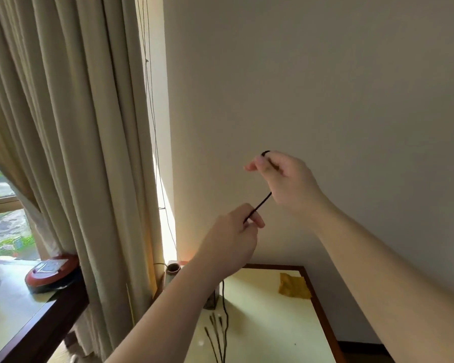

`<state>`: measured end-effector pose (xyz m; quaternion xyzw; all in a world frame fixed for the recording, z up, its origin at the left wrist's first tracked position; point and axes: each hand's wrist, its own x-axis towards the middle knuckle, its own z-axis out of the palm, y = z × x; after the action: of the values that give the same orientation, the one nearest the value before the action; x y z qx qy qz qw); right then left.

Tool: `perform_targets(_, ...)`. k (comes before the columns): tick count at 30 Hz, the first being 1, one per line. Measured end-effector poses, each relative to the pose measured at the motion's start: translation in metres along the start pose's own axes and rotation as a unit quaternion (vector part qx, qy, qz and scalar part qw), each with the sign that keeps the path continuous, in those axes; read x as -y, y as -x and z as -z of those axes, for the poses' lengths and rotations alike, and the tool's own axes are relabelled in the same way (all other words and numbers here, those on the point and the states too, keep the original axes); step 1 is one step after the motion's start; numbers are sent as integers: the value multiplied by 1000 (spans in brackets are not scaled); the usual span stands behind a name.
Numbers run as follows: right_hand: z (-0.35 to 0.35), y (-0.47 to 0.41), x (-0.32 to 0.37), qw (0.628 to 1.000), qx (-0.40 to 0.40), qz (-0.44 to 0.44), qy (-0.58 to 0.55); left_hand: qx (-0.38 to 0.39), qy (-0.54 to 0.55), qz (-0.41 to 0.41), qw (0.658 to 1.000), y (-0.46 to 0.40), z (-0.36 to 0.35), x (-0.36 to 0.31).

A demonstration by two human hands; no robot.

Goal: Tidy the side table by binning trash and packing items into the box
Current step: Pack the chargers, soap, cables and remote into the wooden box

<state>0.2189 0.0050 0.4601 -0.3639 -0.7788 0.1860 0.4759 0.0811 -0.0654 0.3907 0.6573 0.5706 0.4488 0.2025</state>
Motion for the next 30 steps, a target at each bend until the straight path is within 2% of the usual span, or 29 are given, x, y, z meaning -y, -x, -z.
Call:
perform_targets(2,-1,13,-9,989,126,-71,42,-72,-82,-39,993,-6,20,-11)
perform_targets(4,-1,28,-8,959,224,-154,-80,-115,-144,-75,980,-19,43,-19)
perform_targets(5,0,36,-2,937,241,-180,-179,-115,-157,-88,977,-27,51,-19)
perform_targets(7,2,44,16,879,233,-200,-366,-91,-125,-99,983,-41,54,-13)
perform_targets(9,3,42,36,837,187,-179,-482,-63,-26,-83,994,-48,44,-7)
perform_targets(12,5,26,49,825,67,-101,-553,-32,88,-24,995,-41,17,-3)
perform_targets(13,7,19,49,845,24,-57,-532,-24,99,2,995,-34,7,-2)
perform_targets(14,10,11,45,882,-19,-8,-471,-14,113,21,993,-27,-3,0)
perform_targets(16,19,-5,27,969,-89,83,-214,26,136,68,988,-10,-20,3)
perform_targets(17,25,-10,16,988,-89,114,-58,43,136,90,986,-3,-27,5)
perform_targets(19,34,-13,-2,984,6,95,154,43,120,107,986,7,-31,3)
perform_targets(21,39,-5,-17,968,137,-31,210,-24,88,92,992,5,-20,-2)
perform_targets(23,39,9,-28,949,244,-149,131,-119,27,75,990,-7,2,-6)
perform_targets(25,37,25,-29,930,295,-210,-61,-166,-14,54,985,-23,24,-7)
perform_targets(28,32,41,-13,866,308,-206,-336,-143,-20,38,989,-41,26,-2)
perform_targets(30,23,42,6,820,260,-196,-471,-85,22,61,994,-44,12,4)
